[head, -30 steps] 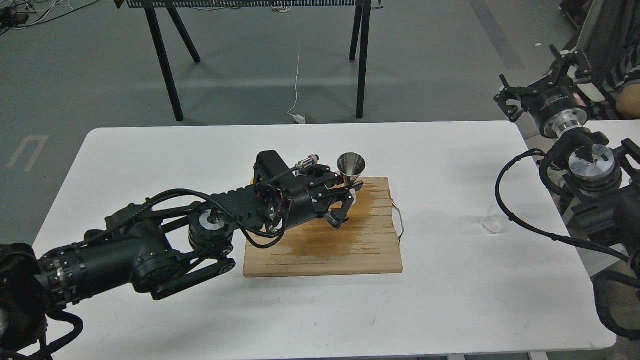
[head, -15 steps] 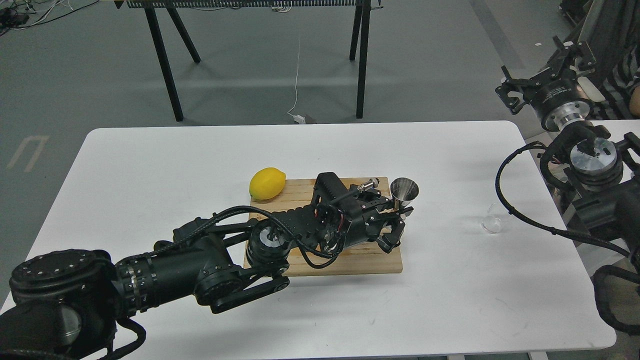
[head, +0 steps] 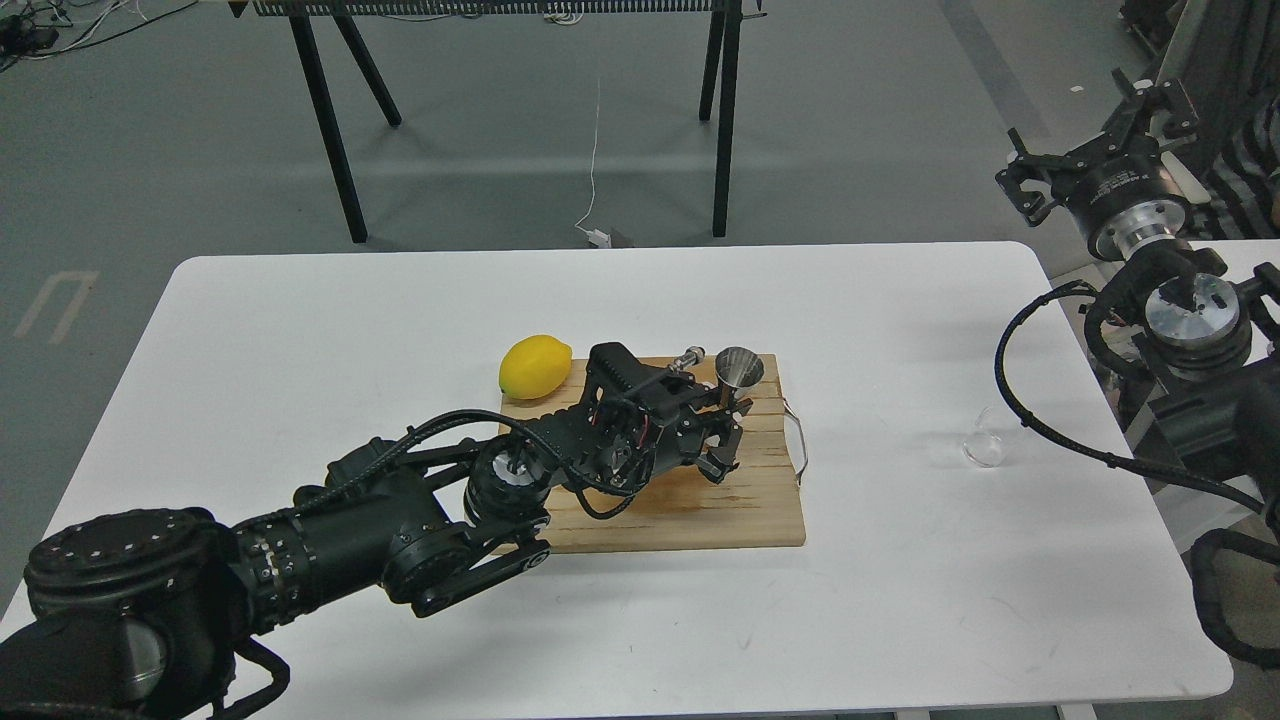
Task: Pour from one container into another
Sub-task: 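Carry the jigger over the cutting board with the left gripper, then lower the jigger onto the board and open the left gripper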
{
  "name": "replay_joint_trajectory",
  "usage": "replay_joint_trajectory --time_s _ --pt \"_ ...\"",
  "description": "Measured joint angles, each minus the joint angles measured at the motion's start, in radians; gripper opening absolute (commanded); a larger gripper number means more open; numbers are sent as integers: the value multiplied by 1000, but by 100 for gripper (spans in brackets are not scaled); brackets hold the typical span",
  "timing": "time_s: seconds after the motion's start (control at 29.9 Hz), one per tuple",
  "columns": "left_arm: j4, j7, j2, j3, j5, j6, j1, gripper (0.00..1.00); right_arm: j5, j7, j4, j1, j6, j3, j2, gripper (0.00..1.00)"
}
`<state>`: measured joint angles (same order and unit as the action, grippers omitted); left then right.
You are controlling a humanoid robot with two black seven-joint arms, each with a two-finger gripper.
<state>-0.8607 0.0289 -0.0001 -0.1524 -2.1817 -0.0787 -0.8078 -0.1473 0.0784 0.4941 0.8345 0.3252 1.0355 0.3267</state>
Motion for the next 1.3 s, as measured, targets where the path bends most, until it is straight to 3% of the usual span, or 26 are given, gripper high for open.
replay_joint_trajectory --time_s 0.5,0.74,0.8,0.87,1.14,1.3 --pt "12 1 0 33 0 -23 81 0 0 4 0 0 -1 0 1 99" --pt "24 0 0 33 0 -34 85 9 0 4 0 0 -2 0 1 99" --pt "25 0 0 33 0 -36 85 17 0 4 0 0 -2 0 2 99" --pt "25 0 0 34 0 -37 85 34 0 4 0 0 -2 0 2 99" --pt "25 3 0 34 0 -50 85 61 0 4 0 0 -2 0 14 99" --pt "25 6 0 34 0 -62 85 84 0 6 0 -1 -1 0 13 99"
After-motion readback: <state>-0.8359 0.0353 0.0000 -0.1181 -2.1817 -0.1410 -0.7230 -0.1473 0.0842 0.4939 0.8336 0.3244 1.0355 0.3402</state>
